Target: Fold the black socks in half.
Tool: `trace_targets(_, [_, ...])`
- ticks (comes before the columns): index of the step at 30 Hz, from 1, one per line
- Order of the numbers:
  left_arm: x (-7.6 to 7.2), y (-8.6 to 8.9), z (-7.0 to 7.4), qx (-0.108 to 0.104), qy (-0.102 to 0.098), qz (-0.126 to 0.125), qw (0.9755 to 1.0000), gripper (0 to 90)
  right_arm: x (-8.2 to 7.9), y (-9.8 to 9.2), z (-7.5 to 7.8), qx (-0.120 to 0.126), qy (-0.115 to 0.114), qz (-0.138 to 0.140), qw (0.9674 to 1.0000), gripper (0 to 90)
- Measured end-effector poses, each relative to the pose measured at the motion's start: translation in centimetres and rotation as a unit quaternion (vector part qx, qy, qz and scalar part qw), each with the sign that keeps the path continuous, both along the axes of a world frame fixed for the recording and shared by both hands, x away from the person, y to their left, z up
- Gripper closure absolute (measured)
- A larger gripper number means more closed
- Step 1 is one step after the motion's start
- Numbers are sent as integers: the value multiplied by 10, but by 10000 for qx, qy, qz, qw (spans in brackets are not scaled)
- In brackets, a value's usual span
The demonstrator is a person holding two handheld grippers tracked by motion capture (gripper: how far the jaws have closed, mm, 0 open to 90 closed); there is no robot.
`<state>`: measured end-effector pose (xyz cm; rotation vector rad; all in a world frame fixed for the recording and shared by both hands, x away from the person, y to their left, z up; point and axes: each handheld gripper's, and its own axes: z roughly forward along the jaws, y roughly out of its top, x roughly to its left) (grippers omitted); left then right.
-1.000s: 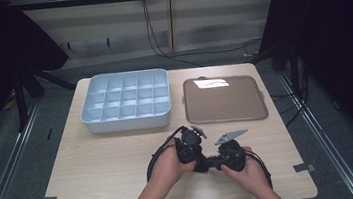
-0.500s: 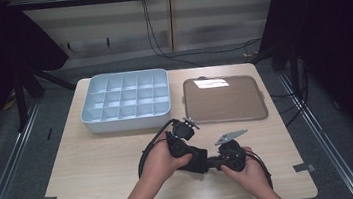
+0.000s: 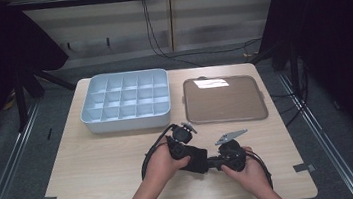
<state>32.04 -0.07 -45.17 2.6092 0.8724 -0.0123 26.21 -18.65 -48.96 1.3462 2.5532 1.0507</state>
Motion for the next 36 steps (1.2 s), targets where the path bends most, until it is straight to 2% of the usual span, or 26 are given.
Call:
trace_targets(6, [0, -2, -8, 33, 21, 61, 10000, 565, -1, 0, -1, 30, 18, -13, 10000, 817])
trace_targets(8, [-2, -3, -10, 39, -31, 55, 10000, 555, -1, 0, -1, 29, 13, -10, 10000, 802])
trace_targets(11, [-2, -3, -9, 90, -44, -17, 9999, 551, 0, -1, -1, 37, 13, -22, 10000, 792])
trace_targets(15, [-4, -1, -6, 70, -31, 24, 10000, 509, 0, -2, 3, -8, -25, -33, 10000, 772])
trace_targets(19, [-3, 11, 5, -16, -143, 89, 9999, 492, 0, -3, 7, -41, -89, -27, 9999, 759])
trace_targets(21, [0, 23, 12, -64, -192, 267, 9994, 488, -1, -4, 10, -71, -78, -18, 9999, 755])
trace_targets(23, [1, 27, 14, -57, -206, 270, 9994, 487, 0, -4, 10, -95, -98, -13, 9999, 755])
trace_targets(26, [4, 39, 19, 12, -249, 413, 9988, 486, 0, -4, 14, -135, -101, -17, 9999, 750])
trace_targets(30, [11, 55, 19, 124, -194, 593, 9980, 486, 1, -1, 16, -155, -125, 5, 9998, 742])
trace_targets(36, [18, 66, 13, 173, -84, 771, 9968, 481, 4, -2, 21, -219, -150, 40, 9996, 755])
